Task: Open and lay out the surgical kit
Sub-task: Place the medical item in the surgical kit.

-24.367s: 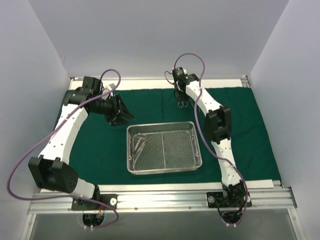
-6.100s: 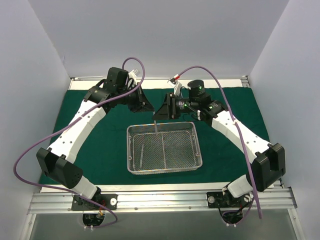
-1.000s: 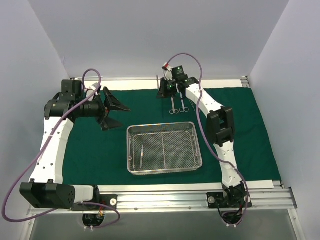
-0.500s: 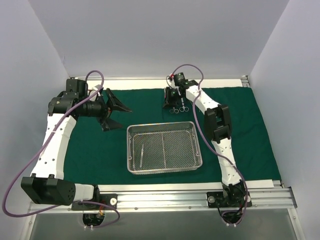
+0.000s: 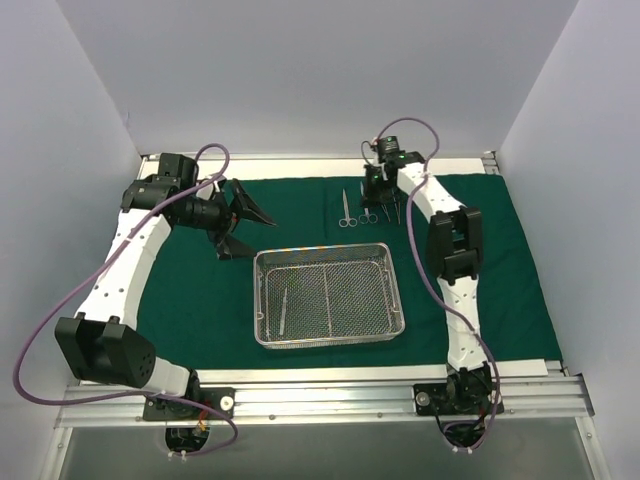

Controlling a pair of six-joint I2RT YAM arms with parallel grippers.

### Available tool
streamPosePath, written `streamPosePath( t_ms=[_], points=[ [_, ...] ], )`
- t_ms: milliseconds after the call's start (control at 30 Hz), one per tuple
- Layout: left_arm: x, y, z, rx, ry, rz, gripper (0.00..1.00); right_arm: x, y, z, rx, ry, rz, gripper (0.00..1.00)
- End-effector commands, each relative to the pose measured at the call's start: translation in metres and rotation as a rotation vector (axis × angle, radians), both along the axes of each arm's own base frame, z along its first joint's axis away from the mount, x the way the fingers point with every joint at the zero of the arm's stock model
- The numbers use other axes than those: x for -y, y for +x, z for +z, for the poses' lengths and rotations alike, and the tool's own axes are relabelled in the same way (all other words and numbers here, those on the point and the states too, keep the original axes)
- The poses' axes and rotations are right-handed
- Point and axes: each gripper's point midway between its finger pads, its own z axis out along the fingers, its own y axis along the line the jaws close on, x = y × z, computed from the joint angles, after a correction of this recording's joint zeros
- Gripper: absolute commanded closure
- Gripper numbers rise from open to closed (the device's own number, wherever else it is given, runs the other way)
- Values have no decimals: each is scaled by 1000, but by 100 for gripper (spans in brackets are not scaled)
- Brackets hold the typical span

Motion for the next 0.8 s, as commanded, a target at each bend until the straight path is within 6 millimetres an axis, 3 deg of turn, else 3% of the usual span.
streamPosePath(
  t_ms=[0,233,367,767],
  points=[
    [2,6,18,78,-1,-26,6,60,0,48,84,-154,-37,100],
    [4,8,16,73,-5,-62,6,141,-7,53,48,-366,-69,100],
    [4,8,17,78,-7,-70,6,159,-10,35,-14,-344,-92,100],
    [3,3,18,70,2,-65,6,170,-13,-3,-83,-331,-89,100]
  ],
)
